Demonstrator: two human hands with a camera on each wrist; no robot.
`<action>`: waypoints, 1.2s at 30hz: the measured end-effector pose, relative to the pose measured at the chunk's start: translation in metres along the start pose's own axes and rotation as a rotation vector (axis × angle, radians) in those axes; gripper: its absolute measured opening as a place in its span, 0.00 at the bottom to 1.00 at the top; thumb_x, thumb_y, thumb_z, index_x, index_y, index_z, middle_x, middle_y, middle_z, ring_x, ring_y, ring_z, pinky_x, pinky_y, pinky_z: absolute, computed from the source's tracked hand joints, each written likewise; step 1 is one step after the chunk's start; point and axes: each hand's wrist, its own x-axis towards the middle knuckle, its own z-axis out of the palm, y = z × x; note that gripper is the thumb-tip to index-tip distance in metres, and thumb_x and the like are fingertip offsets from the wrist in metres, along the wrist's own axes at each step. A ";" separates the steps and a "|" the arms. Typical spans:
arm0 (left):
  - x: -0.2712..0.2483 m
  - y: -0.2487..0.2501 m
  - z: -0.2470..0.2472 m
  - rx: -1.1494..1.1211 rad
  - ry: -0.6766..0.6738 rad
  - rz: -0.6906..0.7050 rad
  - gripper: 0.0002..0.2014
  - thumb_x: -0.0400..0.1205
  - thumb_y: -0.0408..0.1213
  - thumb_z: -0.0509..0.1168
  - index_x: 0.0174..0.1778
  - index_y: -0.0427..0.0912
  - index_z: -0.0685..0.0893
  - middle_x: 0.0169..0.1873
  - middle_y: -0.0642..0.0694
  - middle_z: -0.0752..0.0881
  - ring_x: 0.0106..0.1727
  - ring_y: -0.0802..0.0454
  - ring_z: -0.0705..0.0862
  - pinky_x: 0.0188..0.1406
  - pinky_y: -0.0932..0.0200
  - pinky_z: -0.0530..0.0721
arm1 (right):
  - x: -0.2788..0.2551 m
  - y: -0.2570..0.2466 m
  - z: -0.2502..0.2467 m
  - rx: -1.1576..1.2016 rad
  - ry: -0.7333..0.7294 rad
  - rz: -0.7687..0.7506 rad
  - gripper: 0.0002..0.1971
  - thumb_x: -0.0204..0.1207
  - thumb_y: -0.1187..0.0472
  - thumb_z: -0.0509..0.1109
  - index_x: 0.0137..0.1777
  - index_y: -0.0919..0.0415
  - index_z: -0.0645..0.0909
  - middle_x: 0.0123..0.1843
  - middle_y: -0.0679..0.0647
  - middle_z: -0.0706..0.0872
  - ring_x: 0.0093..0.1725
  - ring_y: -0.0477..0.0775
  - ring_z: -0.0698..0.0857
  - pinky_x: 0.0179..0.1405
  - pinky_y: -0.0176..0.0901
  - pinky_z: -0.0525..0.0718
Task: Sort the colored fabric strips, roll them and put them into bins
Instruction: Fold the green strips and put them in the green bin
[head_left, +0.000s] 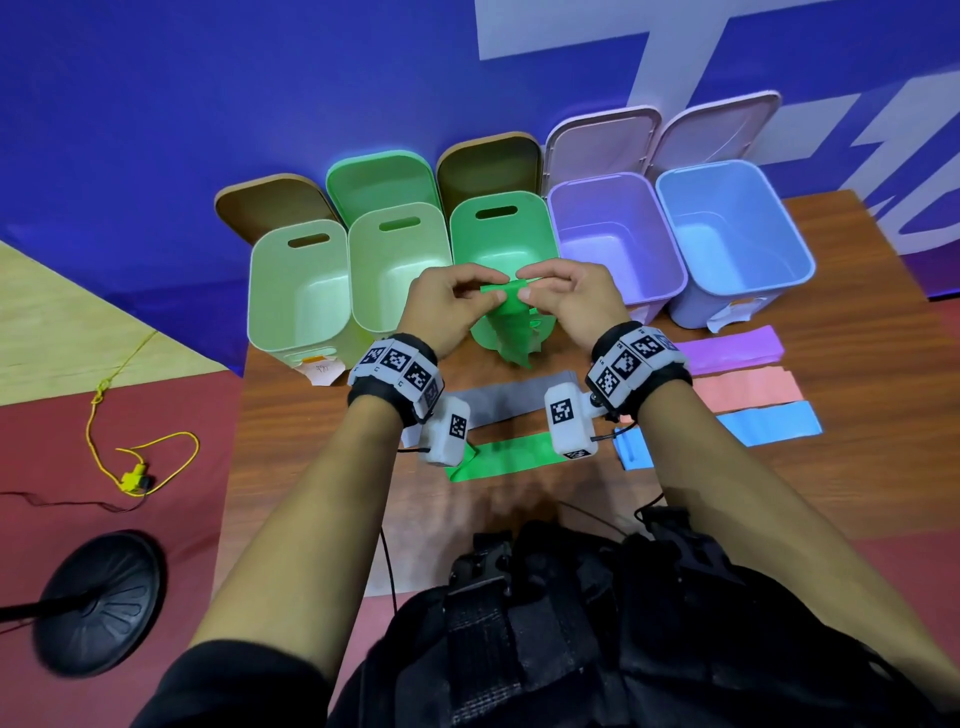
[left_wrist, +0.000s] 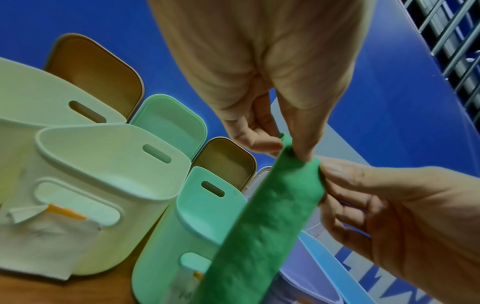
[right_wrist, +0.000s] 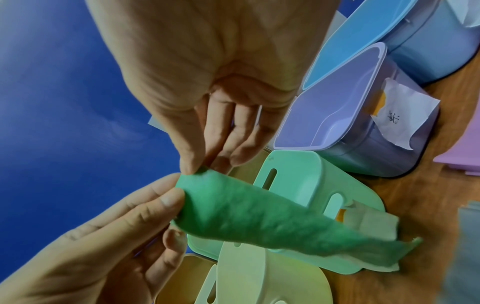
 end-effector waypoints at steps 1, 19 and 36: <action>0.001 0.000 -0.001 0.000 -0.004 -0.001 0.09 0.72 0.41 0.78 0.45 0.60 0.92 0.35 0.42 0.89 0.36 0.53 0.82 0.52 0.50 0.86 | 0.000 -0.001 0.000 0.009 -0.003 -0.004 0.11 0.75 0.66 0.77 0.57 0.59 0.89 0.39 0.52 0.90 0.38 0.40 0.87 0.48 0.32 0.84; 0.010 0.006 0.002 -0.065 -0.038 -0.007 0.06 0.81 0.38 0.72 0.52 0.47 0.88 0.31 0.44 0.87 0.35 0.56 0.84 0.49 0.57 0.84 | 0.013 -0.004 0.000 0.045 0.002 -0.060 0.09 0.75 0.69 0.78 0.54 0.61 0.88 0.45 0.59 0.89 0.46 0.50 0.88 0.55 0.40 0.86; 0.011 0.010 0.003 -0.084 -0.017 -0.004 0.07 0.77 0.36 0.76 0.49 0.48 0.87 0.35 0.42 0.81 0.36 0.51 0.80 0.43 0.61 0.82 | 0.012 -0.002 -0.004 0.012 0.019 -0.103 0.11 0.74 0.67 0.78 0.51 0.50 0.88 0.46 0.52 0.86 0.48 0.44 0.84 0.53 0.31 0.82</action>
